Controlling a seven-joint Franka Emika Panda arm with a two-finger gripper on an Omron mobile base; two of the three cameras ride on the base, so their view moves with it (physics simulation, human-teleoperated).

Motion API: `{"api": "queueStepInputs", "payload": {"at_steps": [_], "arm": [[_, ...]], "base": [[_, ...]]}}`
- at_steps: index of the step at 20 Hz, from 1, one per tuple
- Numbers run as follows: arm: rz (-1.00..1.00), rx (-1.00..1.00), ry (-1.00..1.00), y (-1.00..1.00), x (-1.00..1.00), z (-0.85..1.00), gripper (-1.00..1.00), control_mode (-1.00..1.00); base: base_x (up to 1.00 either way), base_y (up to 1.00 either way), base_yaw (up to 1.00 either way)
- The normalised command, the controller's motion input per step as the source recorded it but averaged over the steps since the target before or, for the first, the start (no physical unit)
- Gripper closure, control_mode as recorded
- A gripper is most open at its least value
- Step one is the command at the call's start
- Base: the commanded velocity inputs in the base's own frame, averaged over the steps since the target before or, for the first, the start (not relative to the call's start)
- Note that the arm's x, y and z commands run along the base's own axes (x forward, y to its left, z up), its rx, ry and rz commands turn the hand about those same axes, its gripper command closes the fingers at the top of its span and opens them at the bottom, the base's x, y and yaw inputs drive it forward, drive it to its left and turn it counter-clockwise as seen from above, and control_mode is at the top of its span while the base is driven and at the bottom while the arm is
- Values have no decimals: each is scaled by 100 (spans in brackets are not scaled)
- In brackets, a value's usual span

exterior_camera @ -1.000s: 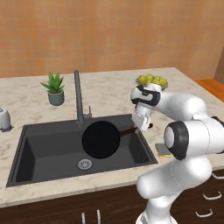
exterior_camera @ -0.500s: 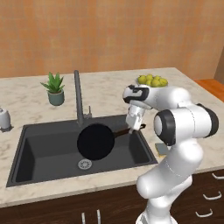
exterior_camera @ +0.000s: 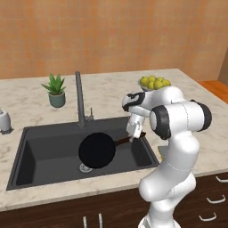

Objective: Pick the pan and sponge and place them into the sink. Then turn on the water.

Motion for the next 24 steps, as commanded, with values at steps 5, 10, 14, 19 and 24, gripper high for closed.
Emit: {"api": "queueStepInputs", "payload": {"at_steps": [5,10,14,19,24], "arm": [[0,0,5,27,23,-46,100,-100],[-4,0,0,48,19,-32,100,-100],[-8,0,0,28,12,-31,100,-100],[-7,0,2,7,0,-28,100,-100],[-6,0,8,7,1,-33,100,-100]], "base": [[0,0,0],[0,0,0],[0,0,0],[0,0,0],[0,0,0]]}}
